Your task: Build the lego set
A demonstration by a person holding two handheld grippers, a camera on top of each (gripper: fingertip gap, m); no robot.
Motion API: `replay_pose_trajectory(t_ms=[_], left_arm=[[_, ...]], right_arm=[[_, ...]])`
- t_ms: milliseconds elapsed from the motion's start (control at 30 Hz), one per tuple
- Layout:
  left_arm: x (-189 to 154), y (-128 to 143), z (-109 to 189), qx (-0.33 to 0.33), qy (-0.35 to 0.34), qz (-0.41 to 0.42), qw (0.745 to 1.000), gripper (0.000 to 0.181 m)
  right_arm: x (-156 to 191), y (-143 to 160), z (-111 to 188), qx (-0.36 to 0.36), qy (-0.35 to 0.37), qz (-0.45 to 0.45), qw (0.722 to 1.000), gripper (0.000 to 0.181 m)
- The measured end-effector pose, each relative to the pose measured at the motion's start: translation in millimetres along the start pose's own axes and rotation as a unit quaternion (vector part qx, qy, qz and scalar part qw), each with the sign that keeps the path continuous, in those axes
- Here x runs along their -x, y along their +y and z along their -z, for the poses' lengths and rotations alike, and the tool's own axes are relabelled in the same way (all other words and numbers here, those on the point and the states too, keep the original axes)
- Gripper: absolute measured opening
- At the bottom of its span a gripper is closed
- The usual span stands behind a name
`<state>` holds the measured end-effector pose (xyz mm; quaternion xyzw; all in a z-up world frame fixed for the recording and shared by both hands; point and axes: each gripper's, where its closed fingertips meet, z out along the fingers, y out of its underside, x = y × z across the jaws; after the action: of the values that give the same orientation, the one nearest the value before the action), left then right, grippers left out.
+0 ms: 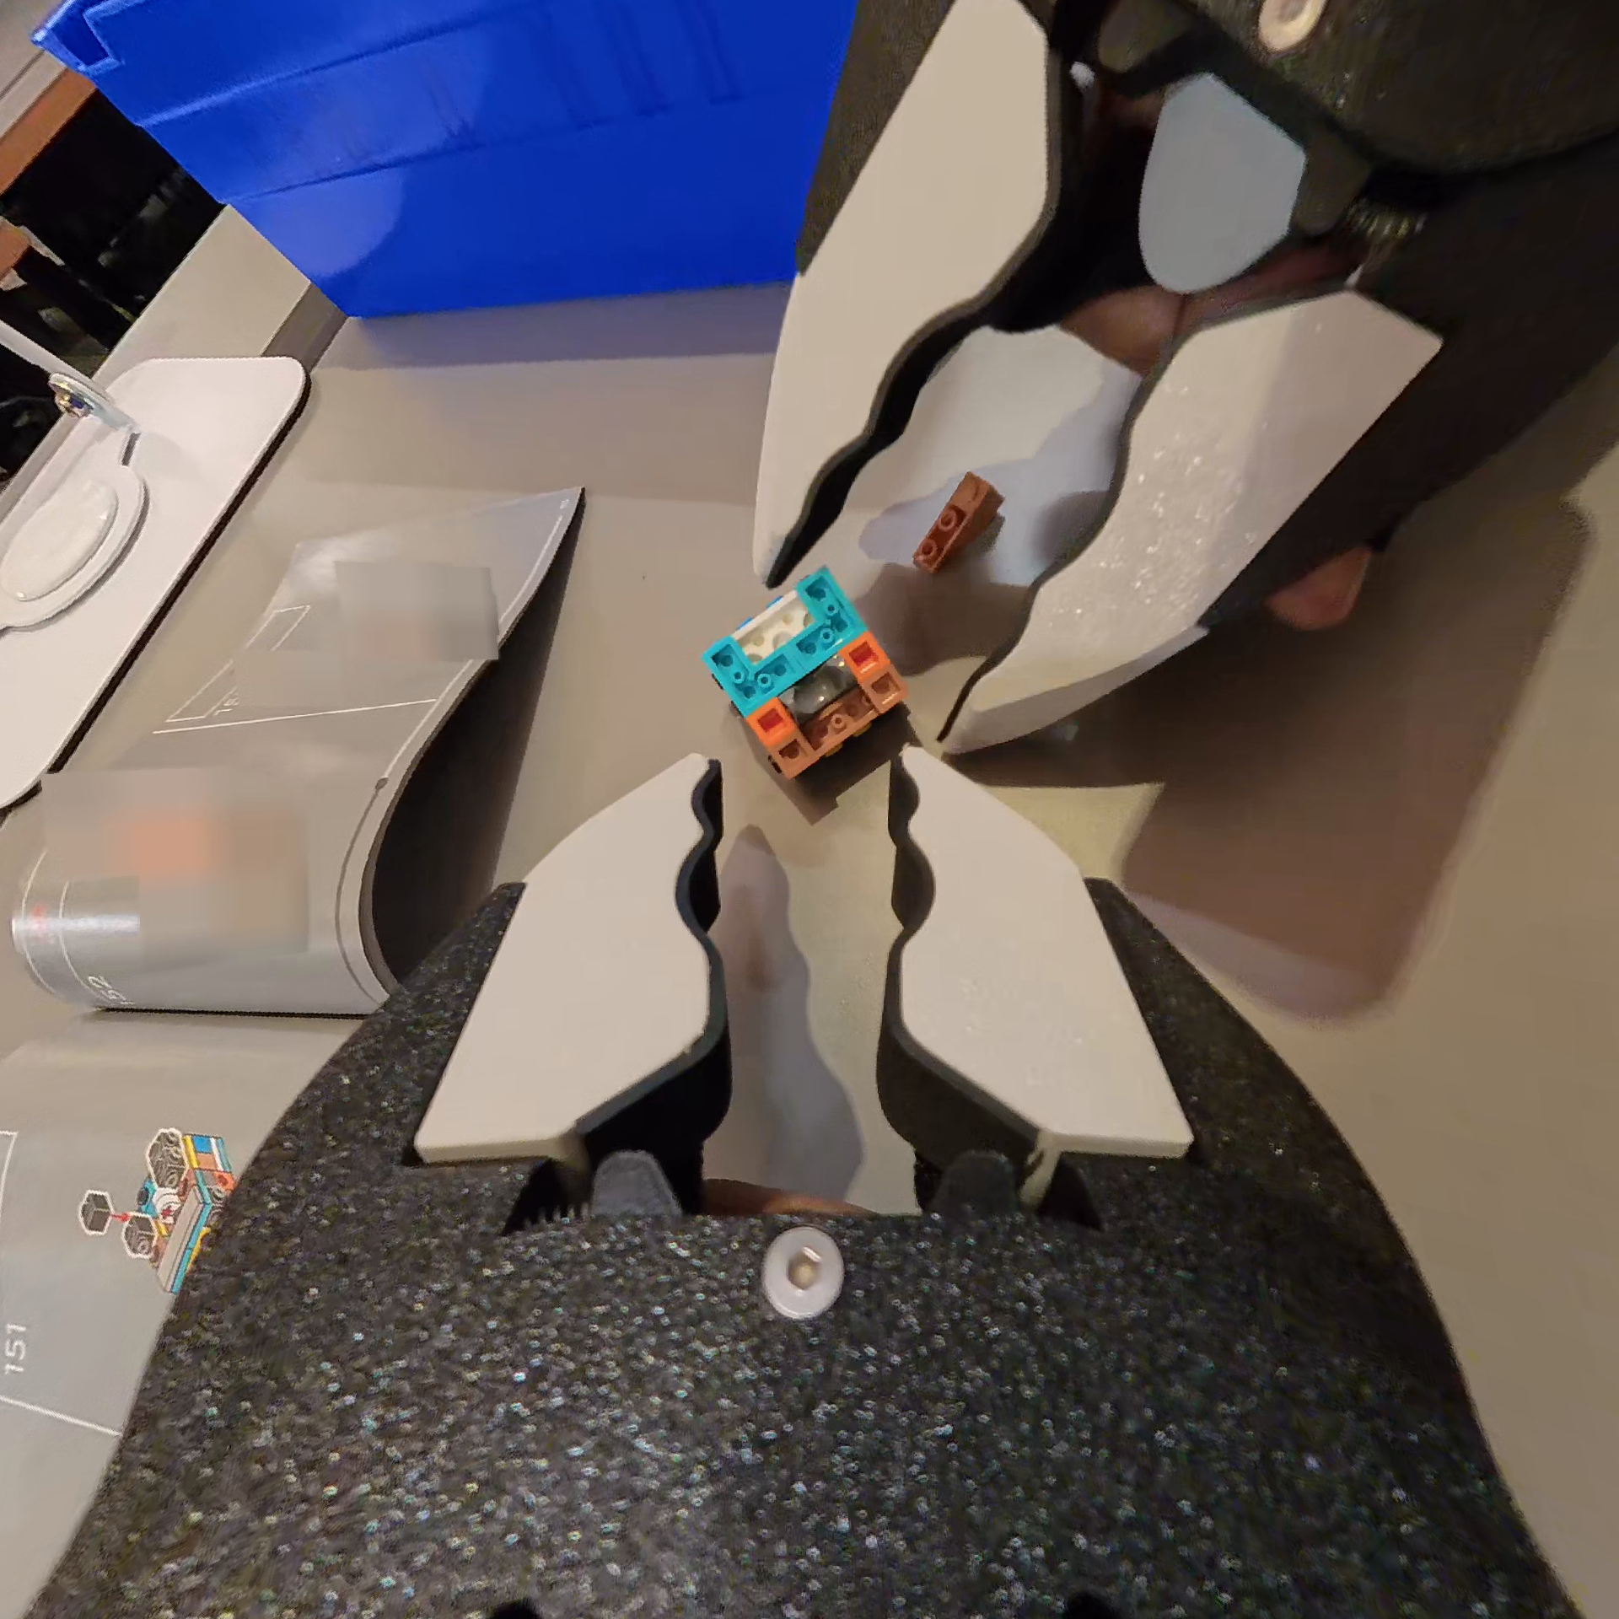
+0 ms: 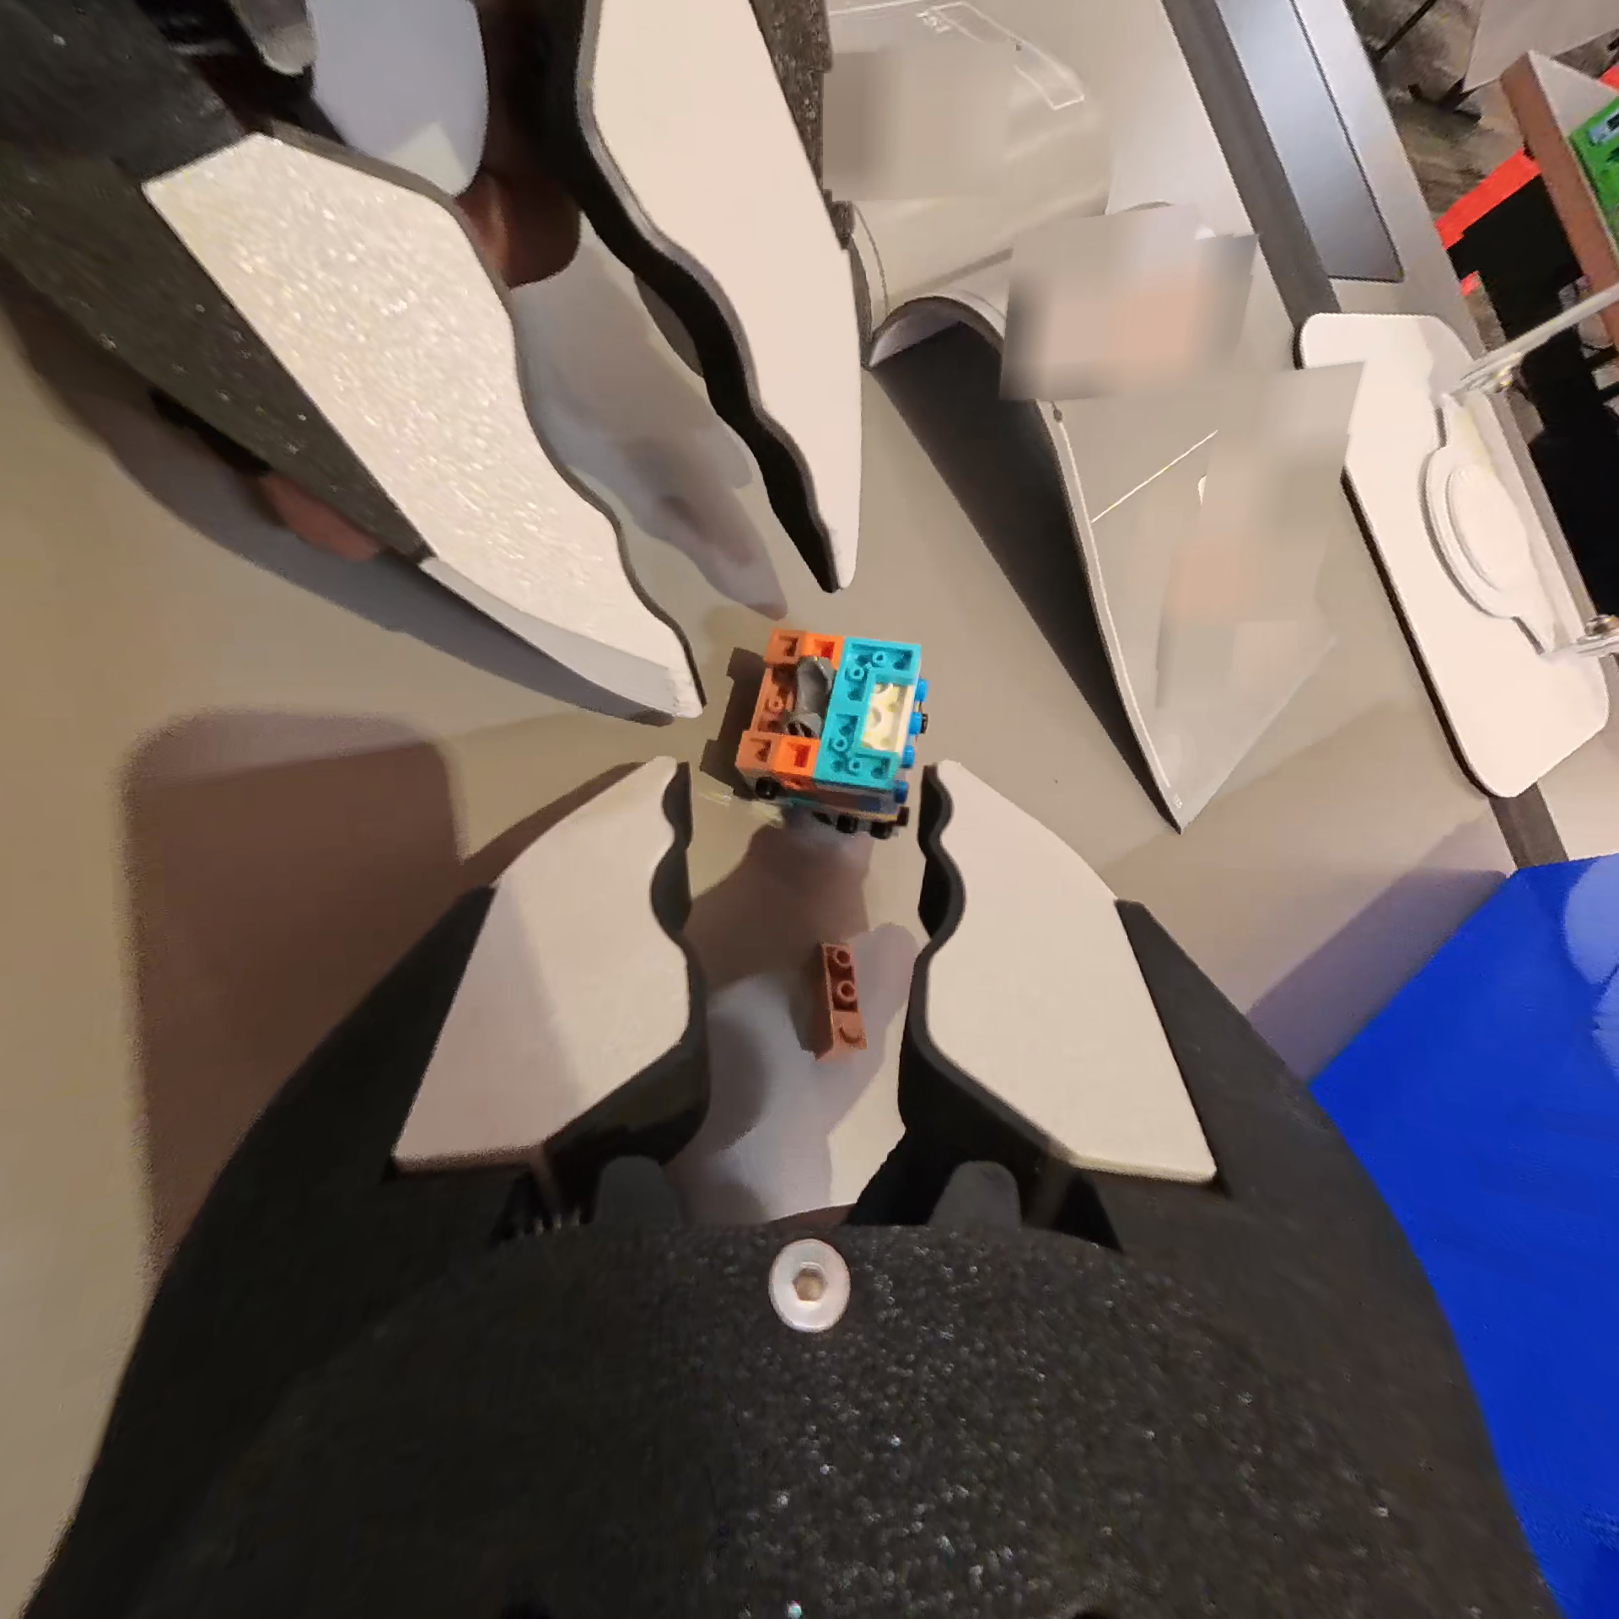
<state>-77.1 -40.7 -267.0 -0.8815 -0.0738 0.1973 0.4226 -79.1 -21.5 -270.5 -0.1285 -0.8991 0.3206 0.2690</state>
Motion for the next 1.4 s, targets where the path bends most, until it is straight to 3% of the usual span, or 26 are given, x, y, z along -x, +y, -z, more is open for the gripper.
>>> replay_pose_trajectory(t_ms=[33, 133, 300, 567, 767, 1067, 1400], left_arm=[[0, 0, 0, 0.0, 0.0, 0.0, 1.0, 0.036], [0, 0, 0, -0.001, 0.0, -0.001, 1.0, 0.036], [-3, -2, 2, -0.014, 0.016, -0.009, 1.0, 0.039], [-5, -40, 33, -0.188, 0.087, 0.009, 0.978, 0.049], [-20, -60, 49, -0.26, 0.166, 0.052, 0.95, 0.055], [-33, -63, 55, -0.273, 0.201, 0.043, 0.94, 0.04], [-33, -63, 54, -0.269, 0.202, 0.049, 0.941, 0.038]], right_arm=[[-1, 0, -2, 0.002, 0.005, 0.002, 1.0, 0.048], [-5, 0, -5, 0.002, 0.015, 0.005, 1.0, 0.038], [-7, -1, -2, -0.018, -0.011, -0.025, 0.999, 0.038], [3, -35, 39, -0.167, -0.15, -0.083, 0.971, 0.037], [18, -51, 58, -0.226, -0.209, -0.083, 0.948, 0.037], [29, -54, 64, -0.237, -0.235, -0.071, 0.94, 0.037], [27, -53, 63, -0.239, -0.237, -0.074, 0.939, 0.037]])
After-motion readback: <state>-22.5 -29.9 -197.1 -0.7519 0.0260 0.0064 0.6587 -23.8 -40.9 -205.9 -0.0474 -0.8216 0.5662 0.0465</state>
